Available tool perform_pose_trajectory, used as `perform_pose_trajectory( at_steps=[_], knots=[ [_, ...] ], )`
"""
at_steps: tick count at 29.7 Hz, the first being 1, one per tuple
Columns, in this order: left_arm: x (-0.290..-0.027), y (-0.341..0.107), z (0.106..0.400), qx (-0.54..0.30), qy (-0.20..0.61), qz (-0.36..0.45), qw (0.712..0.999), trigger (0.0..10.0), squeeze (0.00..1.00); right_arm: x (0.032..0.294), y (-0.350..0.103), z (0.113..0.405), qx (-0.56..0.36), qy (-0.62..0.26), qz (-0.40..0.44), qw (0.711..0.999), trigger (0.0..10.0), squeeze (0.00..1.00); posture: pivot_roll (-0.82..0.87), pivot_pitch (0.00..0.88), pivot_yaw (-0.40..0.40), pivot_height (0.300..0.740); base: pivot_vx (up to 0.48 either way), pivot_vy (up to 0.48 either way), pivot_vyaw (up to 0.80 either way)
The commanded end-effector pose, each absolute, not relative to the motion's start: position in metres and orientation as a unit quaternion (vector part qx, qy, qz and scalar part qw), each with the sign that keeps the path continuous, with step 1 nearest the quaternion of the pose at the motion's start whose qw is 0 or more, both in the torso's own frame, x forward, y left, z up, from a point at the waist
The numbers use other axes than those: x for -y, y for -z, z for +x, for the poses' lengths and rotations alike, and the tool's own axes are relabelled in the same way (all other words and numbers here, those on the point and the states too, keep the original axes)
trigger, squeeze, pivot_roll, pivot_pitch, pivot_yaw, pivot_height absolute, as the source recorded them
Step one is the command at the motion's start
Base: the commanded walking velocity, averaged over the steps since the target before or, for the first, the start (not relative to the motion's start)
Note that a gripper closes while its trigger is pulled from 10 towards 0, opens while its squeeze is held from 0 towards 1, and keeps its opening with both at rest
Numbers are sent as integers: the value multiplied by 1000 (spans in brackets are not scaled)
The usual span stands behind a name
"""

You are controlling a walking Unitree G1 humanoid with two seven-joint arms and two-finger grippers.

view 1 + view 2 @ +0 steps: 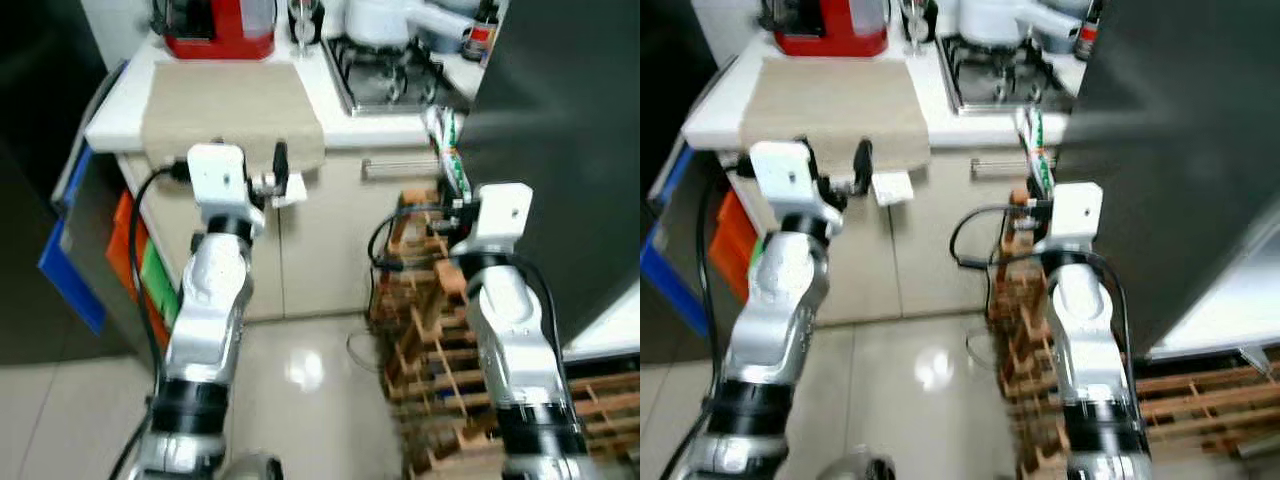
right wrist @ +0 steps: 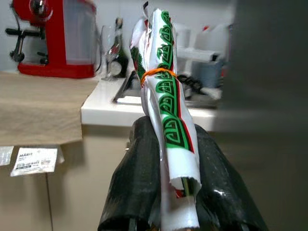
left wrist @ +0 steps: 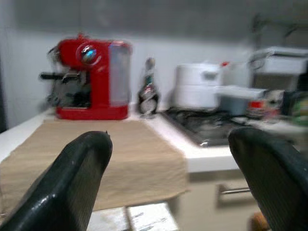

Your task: Restocking fridge

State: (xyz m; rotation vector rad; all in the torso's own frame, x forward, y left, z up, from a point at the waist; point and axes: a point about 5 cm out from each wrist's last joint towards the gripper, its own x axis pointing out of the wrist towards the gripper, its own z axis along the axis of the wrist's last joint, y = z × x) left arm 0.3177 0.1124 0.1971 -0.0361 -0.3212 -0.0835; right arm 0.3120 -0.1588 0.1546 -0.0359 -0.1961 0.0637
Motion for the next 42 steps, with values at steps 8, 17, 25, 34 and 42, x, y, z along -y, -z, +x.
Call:
perform_pose_trajectory(
  at_steps=[8, 17, 25, 34, 42],
  knots=[
    [-112, -202, 317, 174, 61, -11, 983, 10000, 0, 161, -159, 312, 107, -26, -13, 994, 0, 0, -85, 0, -13, 740, 0, -177, 0],
    [-114, -204, 317, 180, 55, -17, 982, 10000, 0, 161, -158, 311, 106, -27, -15, 994, 0, 0, -88, 0, -14, 740, 0, -464, 0],
    [-116, -205, 317, 183, 43, -27, 982, 10000, 0, 159, -158, 311, 107, -37, -20, 993, 0, 0, -87, 0, -15, 740, 0, -57, 0],
    [-115, -205, 318, 184, 41, -29, 982, 10000, 0, 158, -158, 311, 107, -39, -20, 993, 0, 0, -89, 0, -14, 740, 0, 0, 0],
    [-114, -205, 318, 182, 41, -30, 982, 10000, 0, 158, -158, 312, 107, -39, -21, 993, 0, 0, -90, 0, -12, 740, 0, 0, 0]
  ],
)
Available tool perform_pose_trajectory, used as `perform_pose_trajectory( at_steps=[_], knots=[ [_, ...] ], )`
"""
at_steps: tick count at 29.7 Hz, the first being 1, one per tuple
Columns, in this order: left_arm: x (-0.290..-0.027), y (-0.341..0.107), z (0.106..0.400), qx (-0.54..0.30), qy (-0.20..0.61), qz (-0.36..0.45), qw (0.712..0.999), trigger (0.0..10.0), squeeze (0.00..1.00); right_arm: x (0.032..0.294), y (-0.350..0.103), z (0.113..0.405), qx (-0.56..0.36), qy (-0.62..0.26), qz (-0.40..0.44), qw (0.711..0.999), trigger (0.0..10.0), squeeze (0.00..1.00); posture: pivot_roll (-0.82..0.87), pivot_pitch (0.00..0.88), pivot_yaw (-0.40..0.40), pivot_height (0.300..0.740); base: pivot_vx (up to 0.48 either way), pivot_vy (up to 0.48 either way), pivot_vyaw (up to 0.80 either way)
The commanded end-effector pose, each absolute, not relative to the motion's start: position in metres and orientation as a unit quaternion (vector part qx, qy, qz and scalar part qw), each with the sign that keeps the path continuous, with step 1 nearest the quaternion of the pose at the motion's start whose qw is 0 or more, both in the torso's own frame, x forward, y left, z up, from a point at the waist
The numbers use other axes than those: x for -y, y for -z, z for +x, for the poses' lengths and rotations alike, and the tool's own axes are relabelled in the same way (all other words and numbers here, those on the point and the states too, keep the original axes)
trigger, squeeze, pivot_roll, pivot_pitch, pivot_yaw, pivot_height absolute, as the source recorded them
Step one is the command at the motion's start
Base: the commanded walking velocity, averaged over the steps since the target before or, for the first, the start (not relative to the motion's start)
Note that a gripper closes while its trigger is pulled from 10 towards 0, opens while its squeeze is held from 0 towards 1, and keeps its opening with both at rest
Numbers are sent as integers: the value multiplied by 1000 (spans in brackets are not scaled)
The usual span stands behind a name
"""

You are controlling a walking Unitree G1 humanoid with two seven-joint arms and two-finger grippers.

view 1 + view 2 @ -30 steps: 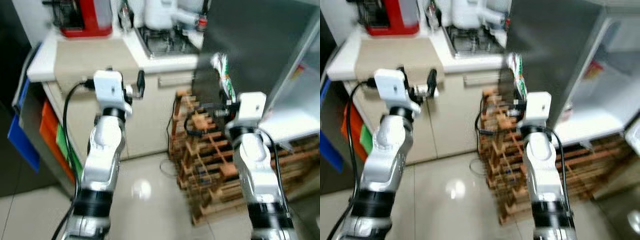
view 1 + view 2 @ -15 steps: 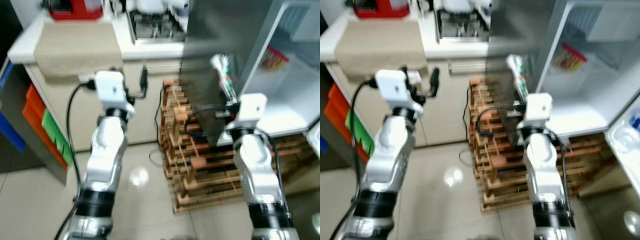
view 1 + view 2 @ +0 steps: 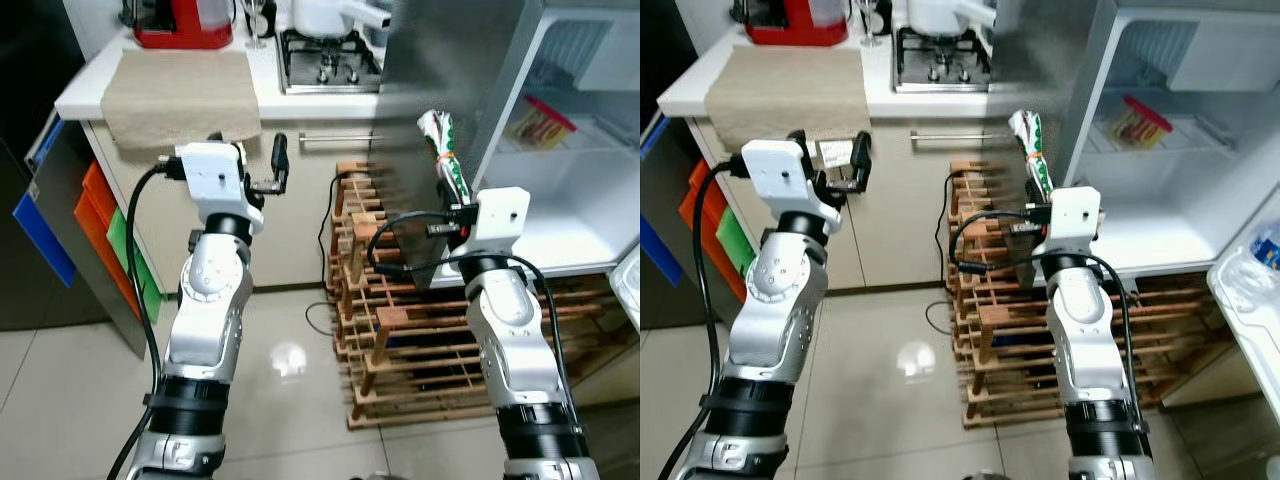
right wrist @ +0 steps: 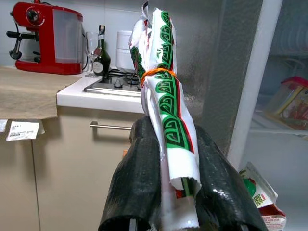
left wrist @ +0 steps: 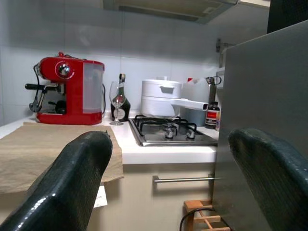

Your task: Restocking fridge

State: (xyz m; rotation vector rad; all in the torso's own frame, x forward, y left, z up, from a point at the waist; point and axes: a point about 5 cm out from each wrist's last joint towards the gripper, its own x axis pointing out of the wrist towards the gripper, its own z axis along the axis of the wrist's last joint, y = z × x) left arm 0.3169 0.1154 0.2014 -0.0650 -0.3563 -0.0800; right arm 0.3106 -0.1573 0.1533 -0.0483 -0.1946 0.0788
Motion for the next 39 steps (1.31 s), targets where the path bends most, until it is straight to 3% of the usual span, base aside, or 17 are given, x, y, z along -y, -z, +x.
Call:
perform_pose_trajectory(
  at_steps=[1, 39],
  knots=[
    [-114, -205, 319, 181, 40, -31, 982, 10000, 0, 158, -158, 312, 107, -39, -21, 993, 0, 0, -91, 0, -11, 740, -240, 0, 0],
    [-111, -203, 318, 179, 49, -34, 982, 10000, 0, 163, -158, 309, 107, -31, -22, 993, 0, 0, -103, 0, -9, 740, -46, -6, 0]
  ],
)
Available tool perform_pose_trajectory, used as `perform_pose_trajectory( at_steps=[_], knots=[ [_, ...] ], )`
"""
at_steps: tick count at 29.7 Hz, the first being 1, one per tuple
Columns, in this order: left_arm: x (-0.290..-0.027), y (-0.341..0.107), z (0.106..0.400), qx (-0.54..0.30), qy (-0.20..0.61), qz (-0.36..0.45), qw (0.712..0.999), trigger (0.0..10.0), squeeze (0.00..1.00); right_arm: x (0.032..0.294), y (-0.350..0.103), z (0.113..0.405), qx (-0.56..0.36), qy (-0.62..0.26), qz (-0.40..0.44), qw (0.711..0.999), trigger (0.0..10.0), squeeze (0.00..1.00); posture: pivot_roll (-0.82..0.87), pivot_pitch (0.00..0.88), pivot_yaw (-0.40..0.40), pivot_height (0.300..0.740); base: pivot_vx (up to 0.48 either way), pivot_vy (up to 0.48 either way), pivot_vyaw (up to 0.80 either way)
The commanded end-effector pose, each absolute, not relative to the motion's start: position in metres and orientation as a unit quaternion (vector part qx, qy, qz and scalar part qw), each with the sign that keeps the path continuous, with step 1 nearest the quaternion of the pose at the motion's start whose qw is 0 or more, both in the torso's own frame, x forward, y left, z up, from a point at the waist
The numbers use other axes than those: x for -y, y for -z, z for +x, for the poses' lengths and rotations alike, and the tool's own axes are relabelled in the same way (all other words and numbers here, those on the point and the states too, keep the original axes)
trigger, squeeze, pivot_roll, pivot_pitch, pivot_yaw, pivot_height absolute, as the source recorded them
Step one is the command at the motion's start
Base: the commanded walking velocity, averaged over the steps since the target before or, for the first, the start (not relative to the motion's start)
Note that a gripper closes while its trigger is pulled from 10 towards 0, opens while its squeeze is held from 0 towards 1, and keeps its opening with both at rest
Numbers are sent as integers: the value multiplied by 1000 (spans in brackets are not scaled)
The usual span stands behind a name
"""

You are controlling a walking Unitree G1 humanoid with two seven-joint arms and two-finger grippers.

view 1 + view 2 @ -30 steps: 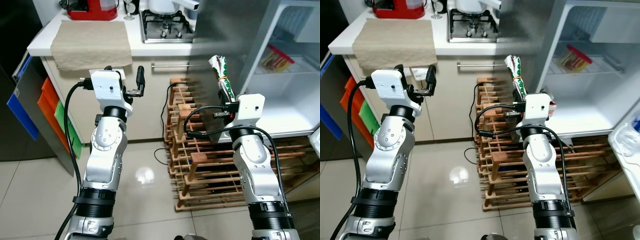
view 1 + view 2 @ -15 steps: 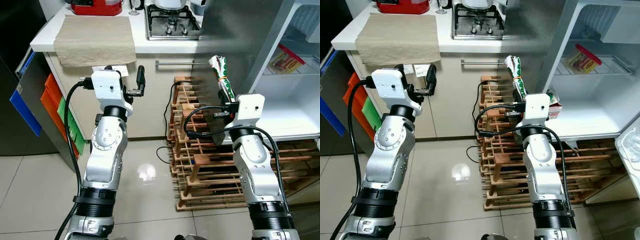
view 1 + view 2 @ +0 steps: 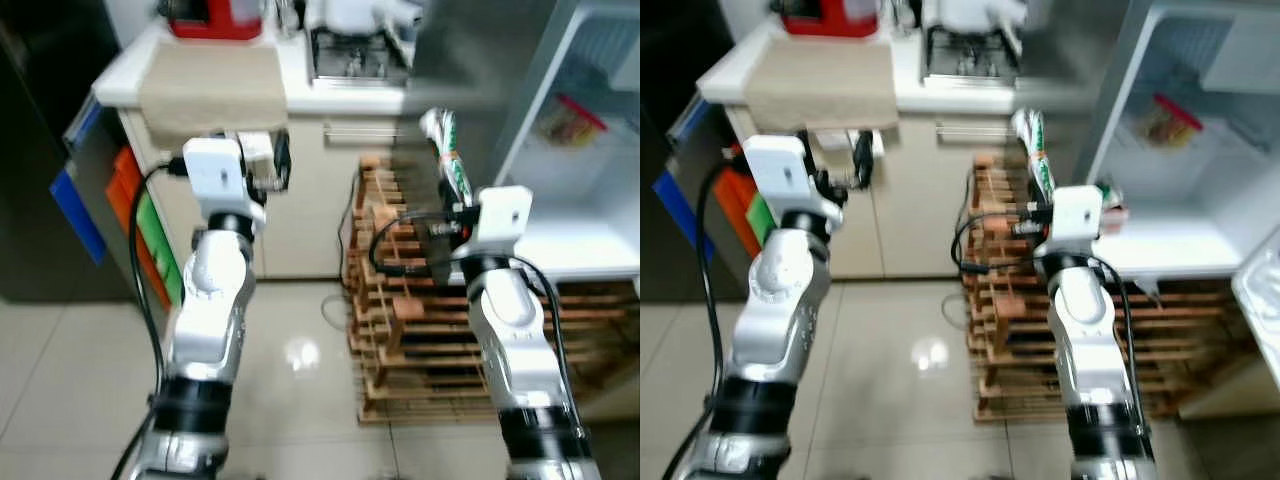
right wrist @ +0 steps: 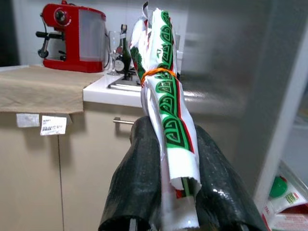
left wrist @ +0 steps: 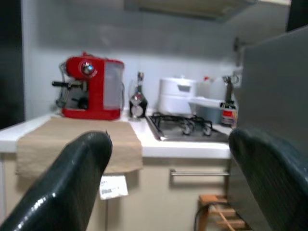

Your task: Restocking fridge

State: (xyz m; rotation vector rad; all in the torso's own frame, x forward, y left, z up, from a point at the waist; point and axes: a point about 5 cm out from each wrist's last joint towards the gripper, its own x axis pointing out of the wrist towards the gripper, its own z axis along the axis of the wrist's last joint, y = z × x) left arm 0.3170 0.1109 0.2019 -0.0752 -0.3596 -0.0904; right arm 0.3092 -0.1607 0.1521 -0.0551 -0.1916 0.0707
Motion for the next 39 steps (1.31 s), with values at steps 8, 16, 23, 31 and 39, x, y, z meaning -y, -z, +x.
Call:
perform_pose_trajectory(
  at_steps=[8, 16, 23, 31, 39],
  knots=[
    [-110, -202, 319, 173, 49, -35, 983, 10000, 0, 164, -159, 309, 108, -28, -21, 994, 0, 0, -105, 0, -11, 740, -240, -181, 0],
    [-110, -203, 318, 179, 56, -30, 982, 10000, 0, 165, -158, 309, 107, -27, -22, 994, 0, 0, -106, 0, -11, 740, 0, 0, 0],
    [-109, -203, 317, 181, 60, -22, 981, 10000, 0, 165, -158, 308, 107, -26, -22, 994, 0, 0, -108, 0, -9, 740, 0, -322, 0],
    [-108, -201, 319, 179, 68, 4, 982, 10000, 0, 165, -159, 309, 110, -25, -21, 993, 0, 0, -110, 0, -5, 740, 130, -419, 0],
    [-109, -202, 320, 179, 72, -5, 981, 10000, 0, 164, -159, 308, 110, -24, -20, 993, 0, 0, -109, 0, -2, 740, 308, -364, 0]
  ],
)
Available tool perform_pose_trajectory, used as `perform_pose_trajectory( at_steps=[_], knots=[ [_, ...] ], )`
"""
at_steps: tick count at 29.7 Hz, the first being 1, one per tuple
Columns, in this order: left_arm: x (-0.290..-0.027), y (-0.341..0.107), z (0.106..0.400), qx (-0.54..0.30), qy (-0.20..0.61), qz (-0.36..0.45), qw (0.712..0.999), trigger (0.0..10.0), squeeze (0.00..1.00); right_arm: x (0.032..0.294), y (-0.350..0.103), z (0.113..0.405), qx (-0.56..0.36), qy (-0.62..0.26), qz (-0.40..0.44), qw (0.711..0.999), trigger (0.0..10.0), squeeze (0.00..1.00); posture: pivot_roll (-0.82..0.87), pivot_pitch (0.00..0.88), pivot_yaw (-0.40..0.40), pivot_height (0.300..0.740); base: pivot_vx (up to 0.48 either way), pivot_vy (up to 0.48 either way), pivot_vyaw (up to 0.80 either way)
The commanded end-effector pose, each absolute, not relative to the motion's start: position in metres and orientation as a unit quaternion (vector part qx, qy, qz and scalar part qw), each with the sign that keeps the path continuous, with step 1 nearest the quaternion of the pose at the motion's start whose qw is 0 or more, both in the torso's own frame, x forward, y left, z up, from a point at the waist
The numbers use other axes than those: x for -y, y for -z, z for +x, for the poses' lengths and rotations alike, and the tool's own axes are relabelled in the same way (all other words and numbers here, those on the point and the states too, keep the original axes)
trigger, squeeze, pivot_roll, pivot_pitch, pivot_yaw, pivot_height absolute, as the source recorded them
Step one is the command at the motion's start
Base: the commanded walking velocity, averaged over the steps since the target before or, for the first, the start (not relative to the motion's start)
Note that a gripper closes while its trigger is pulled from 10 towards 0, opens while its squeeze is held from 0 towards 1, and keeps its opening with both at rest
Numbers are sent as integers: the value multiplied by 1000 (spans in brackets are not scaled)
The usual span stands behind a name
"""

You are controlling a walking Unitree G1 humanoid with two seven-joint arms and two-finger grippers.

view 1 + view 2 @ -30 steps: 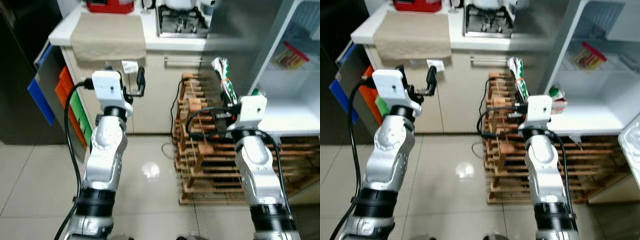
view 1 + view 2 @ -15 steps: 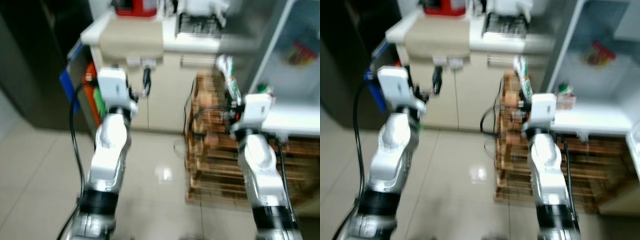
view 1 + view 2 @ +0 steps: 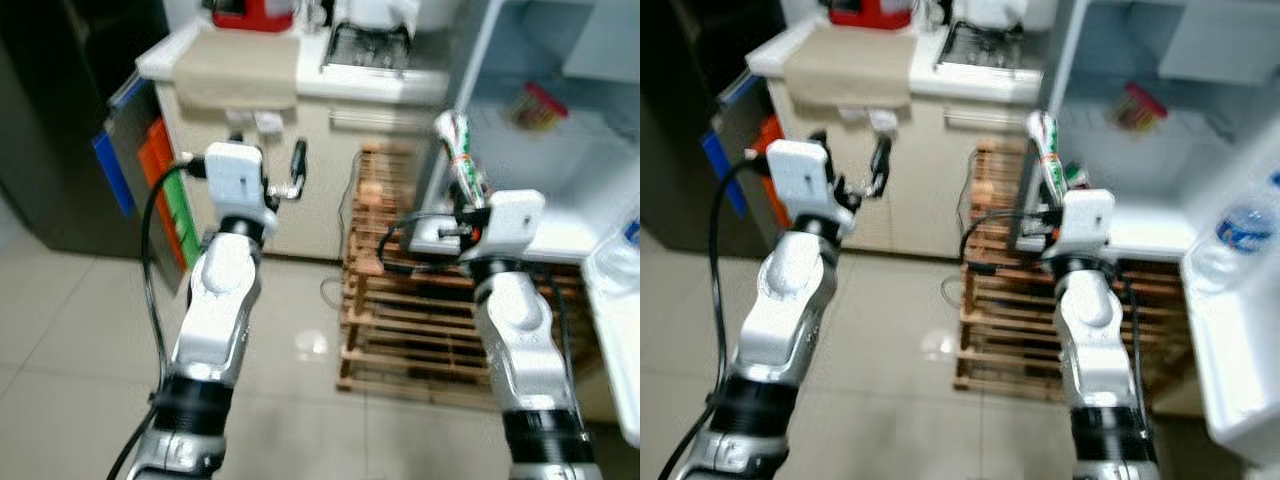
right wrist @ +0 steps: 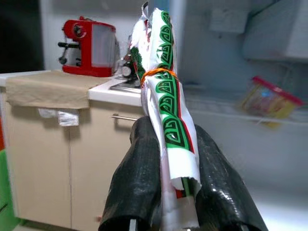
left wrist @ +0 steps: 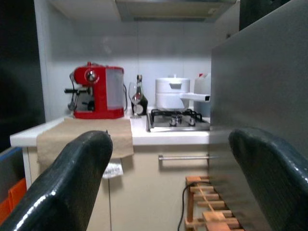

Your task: Restocking fridge

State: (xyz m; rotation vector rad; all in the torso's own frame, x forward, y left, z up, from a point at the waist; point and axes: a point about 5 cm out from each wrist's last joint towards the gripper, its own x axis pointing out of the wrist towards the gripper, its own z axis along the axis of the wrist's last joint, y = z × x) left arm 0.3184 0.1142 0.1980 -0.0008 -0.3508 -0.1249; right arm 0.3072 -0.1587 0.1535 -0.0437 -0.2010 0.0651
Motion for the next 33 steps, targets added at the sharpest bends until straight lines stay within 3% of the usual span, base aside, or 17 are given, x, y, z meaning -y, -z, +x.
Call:
perform_pose_trajectory(
  at_steps=[1, 7, 14, 33],
  knots=[
    [-109, -202, 320, 178, 73, -4, 981, 10000, 0, 164, -159, 308, 110, -23, -20, 993, 0, 0, -109, 0, -2, 740, 315, -356, 0],
    [-109, -203, 321, 180, 73, -13, 981, 10000, 0, 167, -159, 307, 110, -18, -21, 994, 0, 0, -113, 0, 1, 740, 334, -234, 0],
    [-108, -203, 321, 181, 74, -16, 981, 10000, 0, 174, -158, 306, 108, -6, -28, 994, 0, 0, -113, 0, 1, 740, 0, 0, 0],
    [-107, -202, 323, 180, 78, -16, 981, 10000, 0, 220, -161, 310, 103, 72, -85, 988, 0, 0, -122, 0, 8, 740, 0, 0, 0]
  ],
)
